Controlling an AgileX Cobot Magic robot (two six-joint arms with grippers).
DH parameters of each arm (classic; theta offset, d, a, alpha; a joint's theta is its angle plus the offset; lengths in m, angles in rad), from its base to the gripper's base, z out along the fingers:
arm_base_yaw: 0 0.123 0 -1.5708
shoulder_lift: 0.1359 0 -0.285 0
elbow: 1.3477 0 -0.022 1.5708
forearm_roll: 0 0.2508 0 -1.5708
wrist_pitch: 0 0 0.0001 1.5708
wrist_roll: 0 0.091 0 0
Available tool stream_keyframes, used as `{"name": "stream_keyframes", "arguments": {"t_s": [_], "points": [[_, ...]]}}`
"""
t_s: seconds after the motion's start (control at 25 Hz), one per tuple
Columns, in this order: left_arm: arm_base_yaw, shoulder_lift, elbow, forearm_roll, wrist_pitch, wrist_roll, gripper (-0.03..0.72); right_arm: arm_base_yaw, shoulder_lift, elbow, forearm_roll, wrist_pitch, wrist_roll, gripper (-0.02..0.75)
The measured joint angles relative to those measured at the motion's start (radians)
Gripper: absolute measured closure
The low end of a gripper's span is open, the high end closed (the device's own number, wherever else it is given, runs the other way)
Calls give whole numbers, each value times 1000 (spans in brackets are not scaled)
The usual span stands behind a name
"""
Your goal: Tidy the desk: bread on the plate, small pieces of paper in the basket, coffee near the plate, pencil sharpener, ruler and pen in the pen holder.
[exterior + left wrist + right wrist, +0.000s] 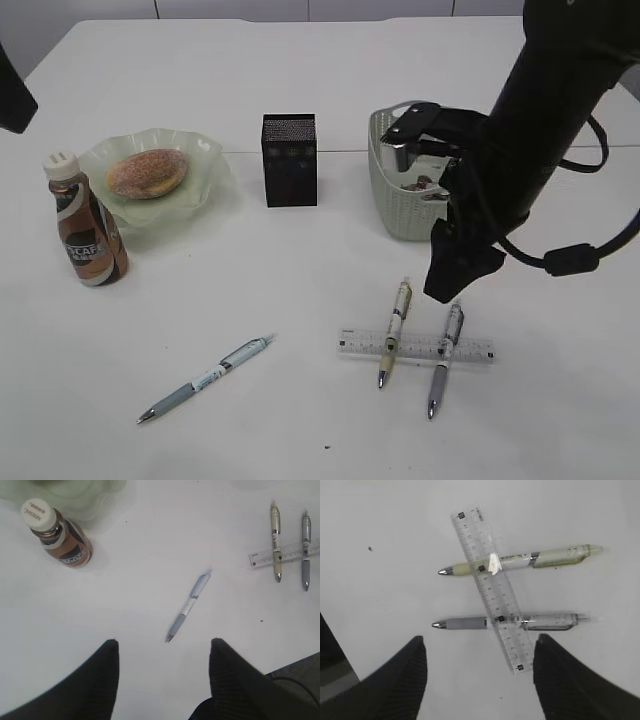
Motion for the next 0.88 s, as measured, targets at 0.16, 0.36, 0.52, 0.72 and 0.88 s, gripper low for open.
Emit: {"name": "stream_keyframes", "arguments": {"t_s": [0.16, 0.36, 0.52, 0.72, 0.88], "points": [[0, 0, 0, 14, 0, 2, 266, 1, 9, 0, 27, -21, 41, 205], [0, 0, 0, 40, 0, 2, 273, 1, 9, 0, 37, -88, 52, 143], [0, 0, 0, 50, 0, 2, 274, 1, 9, 0, 60, -73, 53, 162], [0, 0, 0, 50, 0, 2, 275, 1, 9, 0, 95, -40, -14, 166], [0, 0, 0, 52, 0, 2, 275, 26, 16, 0, -7, -14, -78, 167]]}}
